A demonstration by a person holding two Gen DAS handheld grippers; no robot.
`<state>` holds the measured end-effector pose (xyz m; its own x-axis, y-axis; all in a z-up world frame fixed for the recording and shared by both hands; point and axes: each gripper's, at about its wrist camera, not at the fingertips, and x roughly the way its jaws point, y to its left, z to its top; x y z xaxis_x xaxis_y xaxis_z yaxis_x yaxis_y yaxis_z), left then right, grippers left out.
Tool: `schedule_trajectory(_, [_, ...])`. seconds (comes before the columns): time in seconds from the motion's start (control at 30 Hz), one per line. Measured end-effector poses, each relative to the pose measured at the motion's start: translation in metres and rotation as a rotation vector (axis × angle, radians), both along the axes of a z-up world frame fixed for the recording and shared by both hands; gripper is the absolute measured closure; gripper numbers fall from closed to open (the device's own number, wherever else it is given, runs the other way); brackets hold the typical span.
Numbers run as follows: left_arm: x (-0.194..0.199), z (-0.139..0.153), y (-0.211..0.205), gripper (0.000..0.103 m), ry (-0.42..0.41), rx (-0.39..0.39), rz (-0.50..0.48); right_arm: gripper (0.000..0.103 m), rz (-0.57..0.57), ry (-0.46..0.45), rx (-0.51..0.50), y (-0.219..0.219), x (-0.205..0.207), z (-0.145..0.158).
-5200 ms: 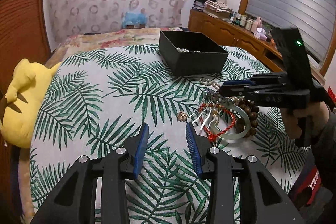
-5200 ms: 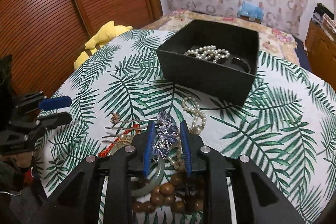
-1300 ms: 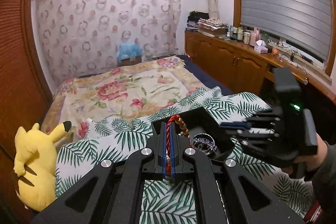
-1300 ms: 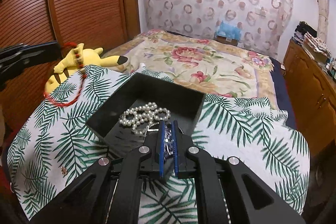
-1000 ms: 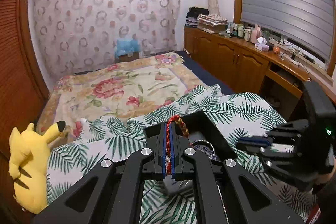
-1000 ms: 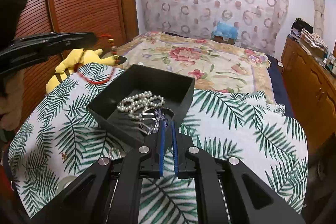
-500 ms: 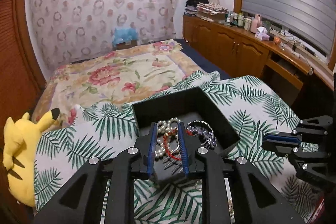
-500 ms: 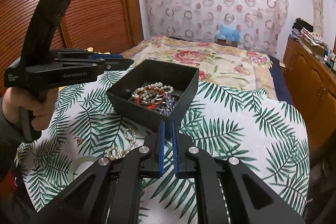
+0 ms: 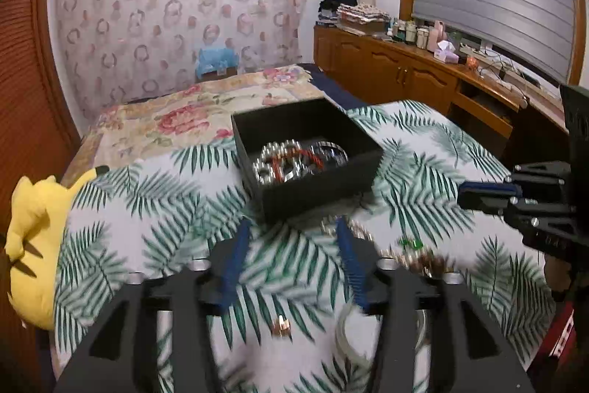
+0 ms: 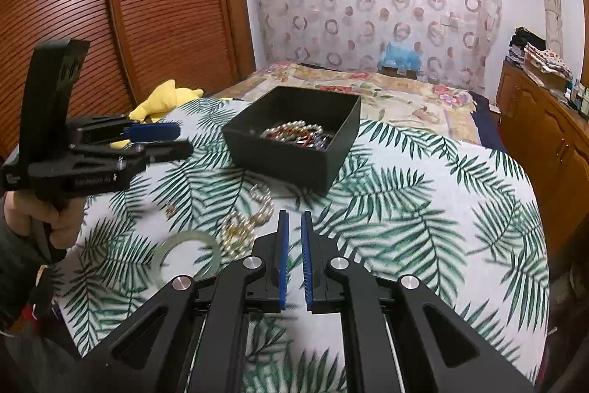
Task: Organize jewelry
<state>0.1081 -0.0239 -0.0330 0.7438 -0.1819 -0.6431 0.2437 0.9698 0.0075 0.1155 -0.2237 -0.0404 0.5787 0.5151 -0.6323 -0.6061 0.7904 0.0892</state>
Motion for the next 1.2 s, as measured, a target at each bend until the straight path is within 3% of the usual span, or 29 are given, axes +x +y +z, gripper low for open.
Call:
schedule_trajectory(0.13, [-0.019, -0.009, -0.004, 0.052, 0.017, 0.005, -0.017, 0.094, -0.001, 0.008, -0.004, -0.002, -0.015, -0.006])
schedule_trajectory(0.23, [-0.029, -0.012, -0.004, 0.037, 0.029, -0.017, -0.028, 0.094, -0.009, 0.019, -0.012, -0.005, -0.025, -0.013])
schedule_trajectory(0.4, [-0.041, -0.021, -0.013, 0.037, 0.065, -0.027, -0.060, 0.088, -0.024, 0.030, -0.020, -0.010, -0.039, -0.022])
schedule_trajectory(0.47, [-0.044, -0.023, -0.017, 0.024, 0.074, -0.029, -0.070, 0.088, -0.023, 0.039, -0.024, -0.010, -0.042, -0.026])
schedule_trajectory(0.57, [-0.048, -0.028, -0.023, 0.024, 0.087, -0.045, -0.095, 0.080, -0.026, 0.057, -0.027, -0.010, -0.048, -0.033])
schedule_trajectory(0.97, [-0.039, -0.048, -0.035, 0.024, 0.167, -0.079, -0.100, 0.068, -0.056, 0.060, -0.050, -0.013, -0.059, -0.047])
schedule_trajectory(1.2, [-0.039, -0.057, -0.040, 0.024, 0.194, -0.076, -0.094, 0.068, -0.054, 0.051, -0.051, -0.013, -0.061, -0.048])
